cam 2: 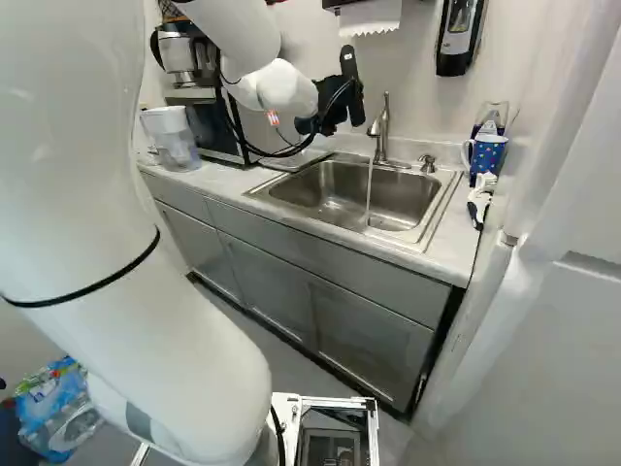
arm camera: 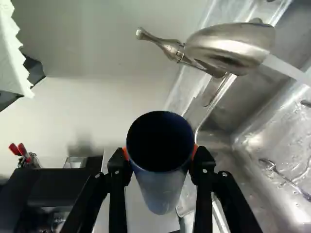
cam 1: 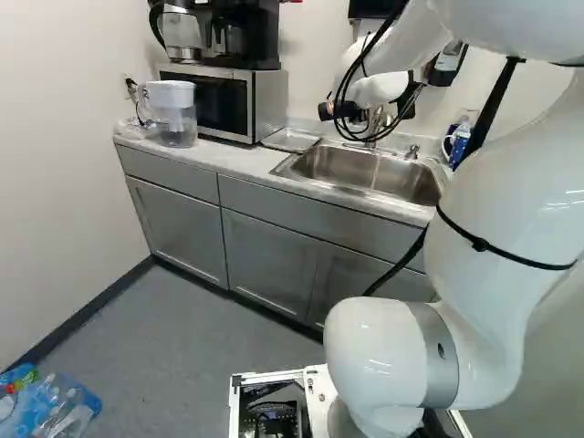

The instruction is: Rinse the cup and place it in the tray

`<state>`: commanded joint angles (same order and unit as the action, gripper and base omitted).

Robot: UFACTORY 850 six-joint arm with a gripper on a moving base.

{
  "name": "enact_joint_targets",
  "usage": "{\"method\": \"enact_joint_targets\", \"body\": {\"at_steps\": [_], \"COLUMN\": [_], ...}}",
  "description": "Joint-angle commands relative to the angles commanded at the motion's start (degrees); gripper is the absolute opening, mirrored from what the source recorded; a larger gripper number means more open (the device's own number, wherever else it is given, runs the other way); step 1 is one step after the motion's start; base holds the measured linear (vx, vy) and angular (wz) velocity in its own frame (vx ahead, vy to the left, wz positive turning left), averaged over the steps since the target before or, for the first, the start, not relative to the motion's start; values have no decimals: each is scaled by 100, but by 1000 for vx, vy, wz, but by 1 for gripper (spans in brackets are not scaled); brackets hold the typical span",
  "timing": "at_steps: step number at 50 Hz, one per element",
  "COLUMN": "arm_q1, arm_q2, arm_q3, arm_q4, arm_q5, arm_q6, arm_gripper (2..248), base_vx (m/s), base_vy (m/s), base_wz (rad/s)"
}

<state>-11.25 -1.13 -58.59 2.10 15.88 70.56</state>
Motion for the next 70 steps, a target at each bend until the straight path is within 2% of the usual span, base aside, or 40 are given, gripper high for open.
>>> {"method": "enact_joint_targets", "body": {"at_steps": [70], "arm_q1": [0], "arm_q2": [0], "arm_q3": [0], "arm_q4": [0], "arm_q5": [0], "arm_q6": [-4216], "arm_gripper": [125], "base_vx": [0], "base_vy": [0], "base_wz": [0]}}
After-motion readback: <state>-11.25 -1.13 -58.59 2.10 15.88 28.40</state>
